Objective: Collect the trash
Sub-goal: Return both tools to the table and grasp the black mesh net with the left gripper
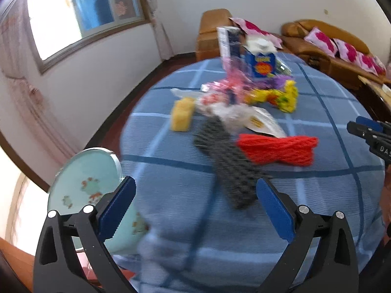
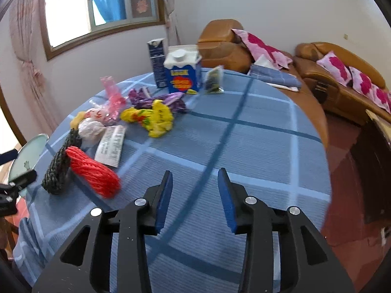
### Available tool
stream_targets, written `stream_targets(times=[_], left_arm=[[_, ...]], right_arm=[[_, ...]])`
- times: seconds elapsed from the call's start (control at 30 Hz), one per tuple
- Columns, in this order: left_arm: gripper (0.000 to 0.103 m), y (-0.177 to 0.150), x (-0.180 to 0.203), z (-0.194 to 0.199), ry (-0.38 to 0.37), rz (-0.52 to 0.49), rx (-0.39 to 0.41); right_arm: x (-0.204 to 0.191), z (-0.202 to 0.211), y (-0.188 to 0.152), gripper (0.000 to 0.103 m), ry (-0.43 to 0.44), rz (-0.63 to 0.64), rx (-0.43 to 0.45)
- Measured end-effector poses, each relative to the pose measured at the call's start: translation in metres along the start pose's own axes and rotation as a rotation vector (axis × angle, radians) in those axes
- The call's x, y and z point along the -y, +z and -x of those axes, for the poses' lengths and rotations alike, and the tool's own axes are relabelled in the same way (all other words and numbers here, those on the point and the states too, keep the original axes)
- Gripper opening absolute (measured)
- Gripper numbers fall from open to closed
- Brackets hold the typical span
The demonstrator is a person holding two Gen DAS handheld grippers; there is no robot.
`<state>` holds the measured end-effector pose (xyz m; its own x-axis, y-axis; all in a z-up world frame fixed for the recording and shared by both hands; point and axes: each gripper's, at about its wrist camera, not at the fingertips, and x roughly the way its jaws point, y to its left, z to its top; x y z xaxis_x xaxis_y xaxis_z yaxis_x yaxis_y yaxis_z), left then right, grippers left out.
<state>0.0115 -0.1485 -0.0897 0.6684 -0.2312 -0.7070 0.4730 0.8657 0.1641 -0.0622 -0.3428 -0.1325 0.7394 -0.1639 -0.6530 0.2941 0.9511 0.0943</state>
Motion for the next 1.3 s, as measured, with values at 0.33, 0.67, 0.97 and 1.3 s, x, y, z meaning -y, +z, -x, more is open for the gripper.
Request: stream_targets(times=[0.33, 0.67, 0.97, 1.3], left_arm=[[0.097, -0.013, -0.041, -0.026, 0.174, -0.037, -0.075], [0.097, -0.009, -0.088, -0.004, 0.194, 0.112, -0.026], [0.096, 0.004, -0.054, -0.013, 0.104, 0.141, -0.008], [0.017, 0.002, -0.050, -0.040, -0.060, 0.122, -0.067]], right_arm=[[0.000, -0.001, -0.008, 0.047, 0.032, -0.007, 0.013], [-0.004, -0.003, -0.008, 0.047, 0.021, -0.003, 0.018], [-0.003, -0.005, 0.016, 0.053, 0.008, -0.026, 0.064], [-0.012, -0.030, 0.048, 0.053, 0.039, -0.081, 0.065]])
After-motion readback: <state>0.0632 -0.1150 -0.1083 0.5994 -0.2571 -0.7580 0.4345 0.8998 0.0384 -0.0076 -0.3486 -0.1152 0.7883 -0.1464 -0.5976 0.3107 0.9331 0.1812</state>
